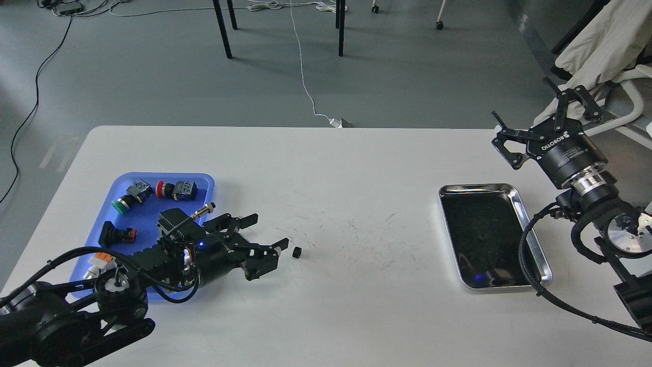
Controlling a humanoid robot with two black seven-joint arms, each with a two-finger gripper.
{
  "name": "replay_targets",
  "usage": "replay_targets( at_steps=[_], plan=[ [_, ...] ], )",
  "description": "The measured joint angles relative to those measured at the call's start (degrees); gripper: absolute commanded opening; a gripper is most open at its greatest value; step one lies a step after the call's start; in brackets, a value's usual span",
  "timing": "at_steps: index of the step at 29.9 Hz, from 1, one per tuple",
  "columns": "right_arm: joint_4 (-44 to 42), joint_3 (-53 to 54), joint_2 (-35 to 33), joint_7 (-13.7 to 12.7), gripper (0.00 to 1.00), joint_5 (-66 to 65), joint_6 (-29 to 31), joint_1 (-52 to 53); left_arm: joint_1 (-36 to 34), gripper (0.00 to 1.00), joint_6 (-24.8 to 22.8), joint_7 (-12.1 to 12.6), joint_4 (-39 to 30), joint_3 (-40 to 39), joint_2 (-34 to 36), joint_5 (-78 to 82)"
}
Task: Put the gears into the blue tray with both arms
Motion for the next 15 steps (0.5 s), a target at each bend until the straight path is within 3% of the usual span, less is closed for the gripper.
replay_targets(
  at_steps=[11,15],
  plan=[
    [0.1,-0.5,-0.5,0.0,0.97,0.0,0.0,0.0,3.7,0.86,0.8,0.5,1.3,-1.3,-4.2,6.0],
    [0.2,-0.6,-0.5,0.0,0.97,0.0,0.0,0.0,3.9,0.78,0.8,0.5,2.8,-1.3,-6.4,6.8]
  ],
)
